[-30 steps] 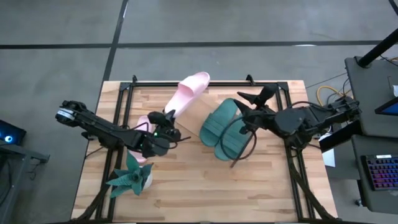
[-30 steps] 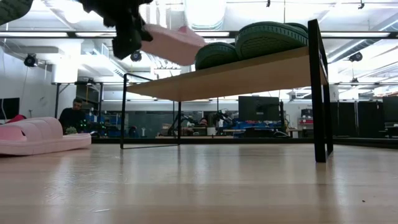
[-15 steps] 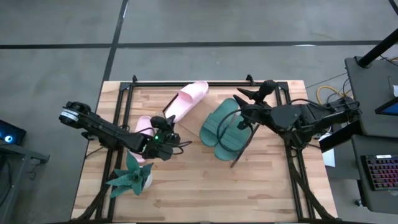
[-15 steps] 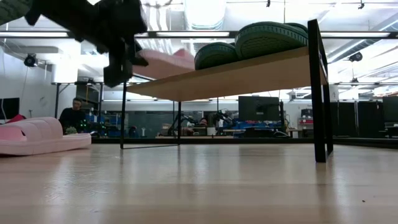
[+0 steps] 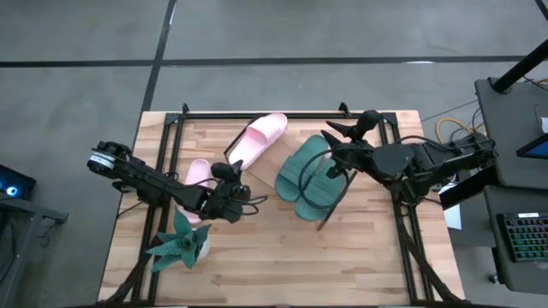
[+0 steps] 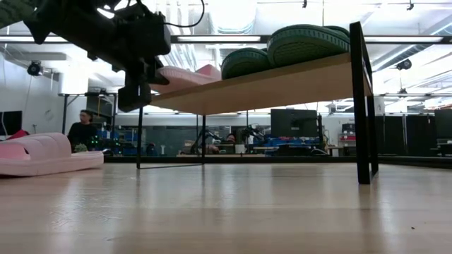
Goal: Pick and place slides into the shelf
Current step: Put the right pink slide on the shelf
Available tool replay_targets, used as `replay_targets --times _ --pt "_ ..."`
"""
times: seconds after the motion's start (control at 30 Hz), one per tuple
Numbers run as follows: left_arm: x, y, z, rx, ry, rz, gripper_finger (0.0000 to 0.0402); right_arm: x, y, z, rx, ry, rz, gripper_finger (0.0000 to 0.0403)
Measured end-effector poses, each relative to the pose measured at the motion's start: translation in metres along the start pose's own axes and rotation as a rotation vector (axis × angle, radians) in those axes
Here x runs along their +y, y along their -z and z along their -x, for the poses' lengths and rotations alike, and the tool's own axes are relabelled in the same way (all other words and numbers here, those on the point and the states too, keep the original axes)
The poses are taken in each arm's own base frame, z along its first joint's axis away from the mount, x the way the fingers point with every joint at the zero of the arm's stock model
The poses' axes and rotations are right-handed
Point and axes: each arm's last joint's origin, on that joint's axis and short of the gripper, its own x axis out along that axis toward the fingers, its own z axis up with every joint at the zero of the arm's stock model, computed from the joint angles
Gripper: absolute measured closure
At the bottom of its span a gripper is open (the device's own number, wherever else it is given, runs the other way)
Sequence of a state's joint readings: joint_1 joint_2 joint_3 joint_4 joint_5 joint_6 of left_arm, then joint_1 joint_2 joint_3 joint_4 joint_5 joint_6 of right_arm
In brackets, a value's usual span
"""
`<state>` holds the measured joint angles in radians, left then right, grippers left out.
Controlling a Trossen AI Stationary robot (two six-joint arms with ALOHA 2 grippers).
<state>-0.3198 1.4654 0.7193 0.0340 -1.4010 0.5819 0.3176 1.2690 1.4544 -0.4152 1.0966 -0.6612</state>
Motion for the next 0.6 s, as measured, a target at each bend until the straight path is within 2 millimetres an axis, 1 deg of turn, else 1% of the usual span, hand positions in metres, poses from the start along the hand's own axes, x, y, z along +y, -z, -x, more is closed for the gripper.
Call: replay_targets --times 0.07,0.27,0.37,0.47,0.6 --pt "0.0 0.001 0.0 0.002 -0.001 0.001 0.0346 0.0 0.0 0.0 0.0 0.0 -0.007 0.0296" --pt "0.001 0.001 -0.001 -0.004 0.011 0.006 0.0234 0.0 0.0 0.0 0.0 0.0 -0.007 0.0297" --pt "0.001 0.0 -0.001 -0.031 0.053 0.003 0.0193 0.0 0.0 0.0 0.0 0.0 -0.007 0.0299" --pt "0.006 -0.001 0.0 -0.065 0.104 0.029 0.0171 0.0 0.0 0.0 0.0 0.0 -0.007 0.03" --pt "0.018 0.002 0.003 -0.097 0.215 0.07 0.0164 0.0 0.0 0.0 0.0 0.0 -0.006 0.03"
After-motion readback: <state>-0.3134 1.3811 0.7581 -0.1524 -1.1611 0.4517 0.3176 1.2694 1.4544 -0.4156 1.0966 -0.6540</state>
